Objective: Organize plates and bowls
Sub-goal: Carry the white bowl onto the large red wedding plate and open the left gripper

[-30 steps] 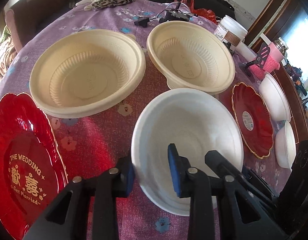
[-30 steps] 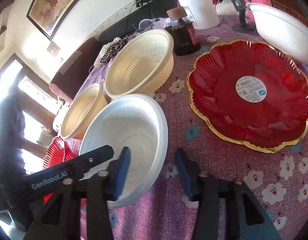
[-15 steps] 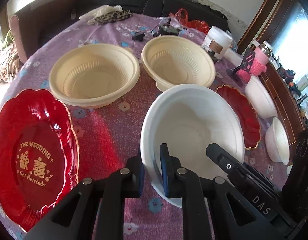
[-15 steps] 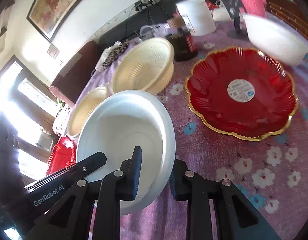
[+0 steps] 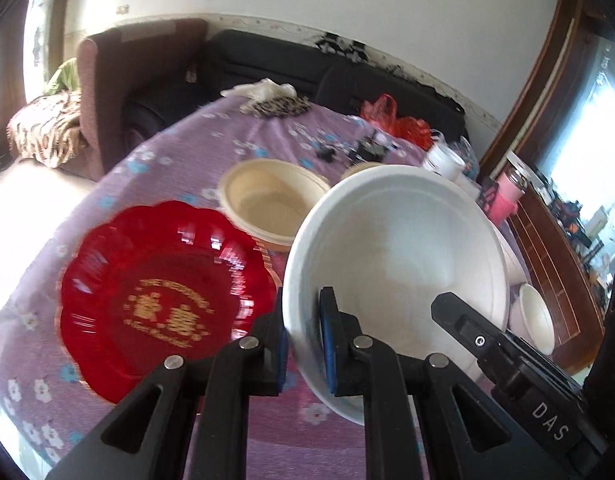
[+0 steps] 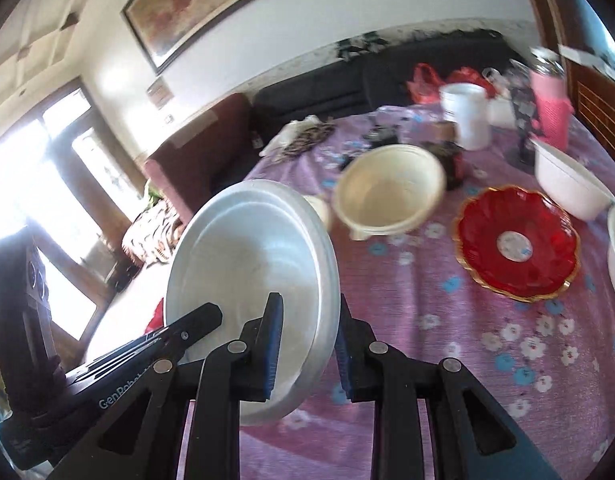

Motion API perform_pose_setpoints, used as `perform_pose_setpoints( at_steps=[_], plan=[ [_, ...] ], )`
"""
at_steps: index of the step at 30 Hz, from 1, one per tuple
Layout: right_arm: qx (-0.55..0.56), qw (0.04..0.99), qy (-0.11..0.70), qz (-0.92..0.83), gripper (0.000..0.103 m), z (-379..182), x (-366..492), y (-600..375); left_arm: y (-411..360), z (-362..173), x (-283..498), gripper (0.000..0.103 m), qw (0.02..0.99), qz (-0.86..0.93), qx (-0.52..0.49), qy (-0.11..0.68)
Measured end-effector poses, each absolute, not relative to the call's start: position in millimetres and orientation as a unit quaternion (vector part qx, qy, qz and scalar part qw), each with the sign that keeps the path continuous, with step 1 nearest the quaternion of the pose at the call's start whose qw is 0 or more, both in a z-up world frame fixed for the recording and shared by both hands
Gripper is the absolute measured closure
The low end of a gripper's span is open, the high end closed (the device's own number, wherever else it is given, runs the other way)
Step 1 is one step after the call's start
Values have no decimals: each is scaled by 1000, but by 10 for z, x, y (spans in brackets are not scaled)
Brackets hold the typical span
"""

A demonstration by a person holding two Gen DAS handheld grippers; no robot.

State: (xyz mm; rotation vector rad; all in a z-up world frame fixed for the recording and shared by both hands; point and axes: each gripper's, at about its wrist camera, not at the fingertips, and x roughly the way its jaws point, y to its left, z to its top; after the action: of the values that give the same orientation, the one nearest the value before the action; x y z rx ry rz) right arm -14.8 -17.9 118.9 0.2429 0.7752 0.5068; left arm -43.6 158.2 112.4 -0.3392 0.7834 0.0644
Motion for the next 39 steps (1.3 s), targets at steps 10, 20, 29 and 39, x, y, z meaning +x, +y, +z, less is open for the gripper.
perform_pose_setpoints(
  at_steps=[10, 20, 29, 39],
  plan=[
    [55, 870, 404, 277, 76, 1021, -85, 775, 2349, 994, -653, 89, 905, 111, -184, 366],
    [7, 855, 444, 267, 76, 654, 106, 1279, 2718, 603, -559, 89, 885, 136, -202, 398],
    [-5, 850, 461, 253, 76, 501, 188, 1363, 2736, 386, -441, 89, 875, 133, -202, 420],
    [-3, 856, 456, 243, 76, 477, 255, 1350, 2738, 385, -432, 61, 876, 142, -196, 417]
  ],
)
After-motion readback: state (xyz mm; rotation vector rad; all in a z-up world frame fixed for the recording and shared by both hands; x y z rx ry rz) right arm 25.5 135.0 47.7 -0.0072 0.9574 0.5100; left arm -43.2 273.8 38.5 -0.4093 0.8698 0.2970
